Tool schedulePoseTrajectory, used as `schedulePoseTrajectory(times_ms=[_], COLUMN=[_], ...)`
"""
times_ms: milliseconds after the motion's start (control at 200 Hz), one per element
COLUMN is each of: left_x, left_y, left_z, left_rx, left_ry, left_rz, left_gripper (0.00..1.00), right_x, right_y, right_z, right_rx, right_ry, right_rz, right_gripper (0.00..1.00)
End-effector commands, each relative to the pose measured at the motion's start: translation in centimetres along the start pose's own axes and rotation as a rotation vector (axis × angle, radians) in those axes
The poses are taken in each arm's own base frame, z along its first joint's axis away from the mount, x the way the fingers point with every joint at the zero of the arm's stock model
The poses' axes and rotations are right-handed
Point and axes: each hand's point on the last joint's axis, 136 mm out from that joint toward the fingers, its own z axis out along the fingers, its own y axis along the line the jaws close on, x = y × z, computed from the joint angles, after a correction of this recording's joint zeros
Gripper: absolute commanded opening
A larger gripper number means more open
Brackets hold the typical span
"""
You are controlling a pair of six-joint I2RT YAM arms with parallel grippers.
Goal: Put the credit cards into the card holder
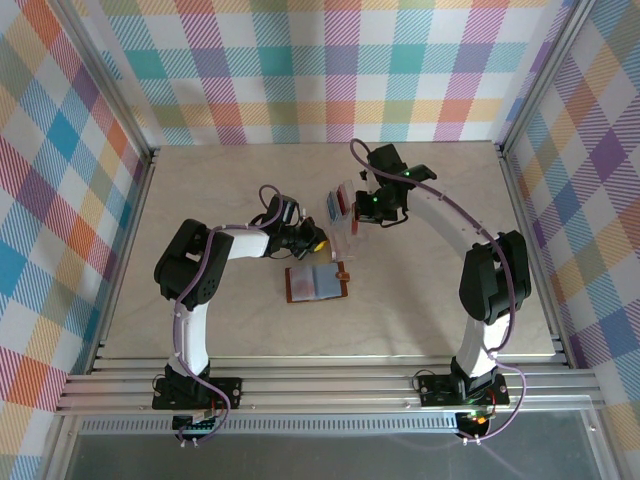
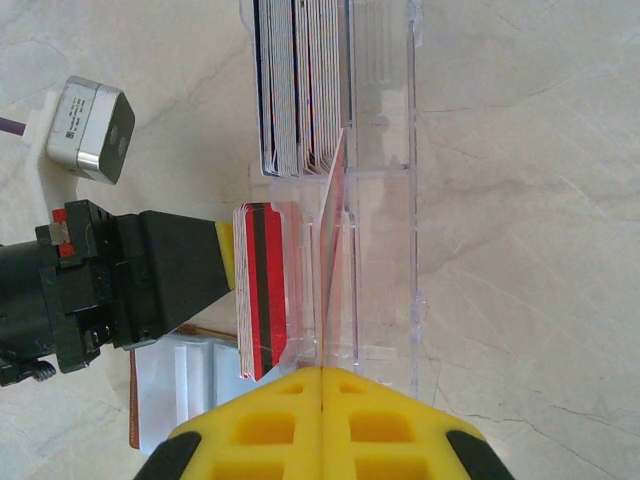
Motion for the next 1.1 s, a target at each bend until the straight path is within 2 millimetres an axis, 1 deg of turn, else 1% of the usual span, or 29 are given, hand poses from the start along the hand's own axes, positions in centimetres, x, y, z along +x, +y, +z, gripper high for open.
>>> schedulePoseTrajectory(times_ms=[0,455,615,805,1095], left_x=[1.8,1.8,1.8,1.8,1.8], left_y=[1.4,1.6,1.6,1.7,1.7], left_z=[0.5,0.6,0.7,0.7,0.7], left_rx=[-0.048,-0.051,-0.051,-0.053,-0.052], left_ry=[0.049,0.051,0.051,0.052,0.053], left_rz=[-0.011,-0.014,-0.014,-0.017,-0.017], left_gripper=[0.00,0.00,0.00,0.00,0.00], right_x=[-0.7,0.4,0.9,1.1,1.1], right_y=[0.5,0.3,0.3,0.5,0.1], right_z=[-1.2,1.1,1.7,2.1,2.7], right_rx=[-0.014,0.000,-0.007,-0.023,-0.003], right_ry=[-0.021,0.046,0.063,0.071,0.076], right_rz=[-0.022,-0.022,-0.017,-0.012,-0.008], right_gripper=[0.00,0.00,0.10,0.18,0.23])
